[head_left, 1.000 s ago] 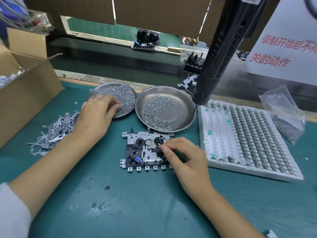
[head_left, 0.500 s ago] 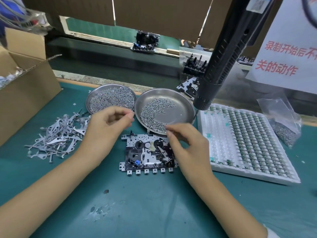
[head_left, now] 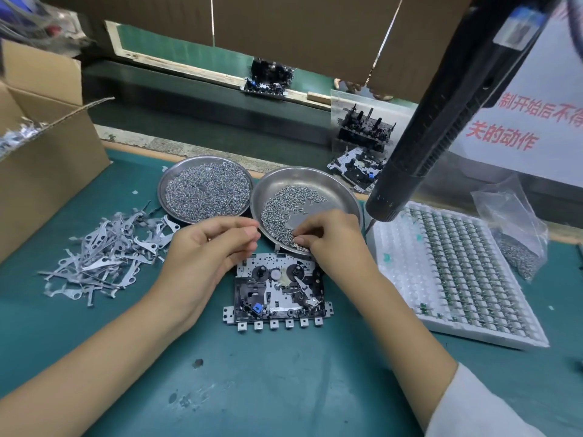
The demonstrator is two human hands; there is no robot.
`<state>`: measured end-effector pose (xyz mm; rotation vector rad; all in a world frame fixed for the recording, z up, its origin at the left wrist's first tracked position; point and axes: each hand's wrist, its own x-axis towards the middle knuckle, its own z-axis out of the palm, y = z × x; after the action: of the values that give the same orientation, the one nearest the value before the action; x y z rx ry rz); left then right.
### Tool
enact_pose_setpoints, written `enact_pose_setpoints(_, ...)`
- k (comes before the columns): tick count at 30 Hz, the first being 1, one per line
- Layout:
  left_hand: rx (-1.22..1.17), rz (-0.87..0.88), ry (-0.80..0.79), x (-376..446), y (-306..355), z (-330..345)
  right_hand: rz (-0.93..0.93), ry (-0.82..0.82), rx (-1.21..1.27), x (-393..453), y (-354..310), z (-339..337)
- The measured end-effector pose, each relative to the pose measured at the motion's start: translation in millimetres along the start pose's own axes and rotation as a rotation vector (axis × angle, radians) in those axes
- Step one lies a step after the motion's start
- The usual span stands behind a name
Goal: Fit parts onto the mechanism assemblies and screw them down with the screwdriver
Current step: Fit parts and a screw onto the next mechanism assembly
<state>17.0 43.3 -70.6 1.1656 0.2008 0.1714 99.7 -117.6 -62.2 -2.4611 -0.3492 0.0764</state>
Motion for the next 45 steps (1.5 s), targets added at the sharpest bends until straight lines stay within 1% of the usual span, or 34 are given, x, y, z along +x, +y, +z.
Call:
enact_pose_setpoints(3, 0.256, 0.111, 0.133, 6, 2, -6, -0.053, 0.081, 0.086, -3, 3, 0)
enact_pose_setpoints(5, 0.469, 0.181, 0.176, 11, 7, -12, -0.074, 0.134, 0.144, -4, 6, 0)
enact_pose_setpoints(9, 0.913, 0.259, 0.093, 15, 12, -23, -0.065, 0.154, 0.244, -4, 11, 1)
enact_pose_setpoints(10, 0.973, 0.255, 0.056, 14, 12, -24, -0.064, 0.154, 0.249, -5, 12, 2)
enact_pose_setpoints(12, 1.033, 0.197, -0.056, 11, 11, -23, -0.066, 0.159, 0.241, -6, 14, 3)
enact_pose_setpoints(14, 1.093, 0.178, -0.146, 9, 9, -22, -0.073, 0.165, 0.248, -8, 14, 3)
enact_pose_setpoints(16, 1.106, 0.174, -0.182, 9, 7, -22, -0.081, 0.181, 0.269, -10, 13, 1)
enact_pose_setpoints(20, 1.062, 0.088, -0.308, 6, 8, -21, -0.092, 0.214, 0.358, -17, 13, -4)
enact_pose_setpoints(22, 1.036, 0.063, -0.346, 6, 8, -19, -0.11, 0.216, 0.401, -21, 13, -6)
enact_pose_setpoints(23, 1.003, 0.055, -0.332, 6, 7, -19, -0.12, 0.216, 0.41, -23, 13, -7)
enact_pose_setpoints(25, 0.954, 0.081, -0.242, 9, 6, -21, -0.136, 0.214, 0.42, -26, 13, -8)
enact_pose_setpoints(26, 0.998, 0.151, -0.205, 12, 4, -23, -0.137, 0.212, 0.427, -27, 12, -9)
enact_pose_setpoints(27, 1.072, 0.229, -0.204, 13, 3, -24, -0.132, 0.208, 0.441, -28, 12, -9)
enact_pose_setpoints(29, 1.167, 0.323, -0.289, 15, -1, -25, -0.117, 0.204, 0.489, -30, 13, -10)
enact_pose_setpoints(31, 1.203, 0.358, -0.386, 15, -3, -24, -0.12, 0.215, 0.519, -33, 14, -11)
enact_pose_setpoints(35, 1.195, 0.432, -0.513, 16, -1, -22, -0.146, 0.246, 0.551, -40, 17, -13)
enact_pose_setpoints(39, 1.181, 0.4, -0.564, 15, -1, -23, -0.163, 0.22, 0.581, -49, 20, -11)
enact_pose_setpoints(41, 1.171, 0.359, -0.613, 12, -1, -24, -0.195, 0.171, 0.576, -55, 20, -7)
enact_pose_setpoints(45, 1.136, 0.276, -0.704, 9, 1, -25, -0.246, 0.061, 0.477, -65, 23, 4)
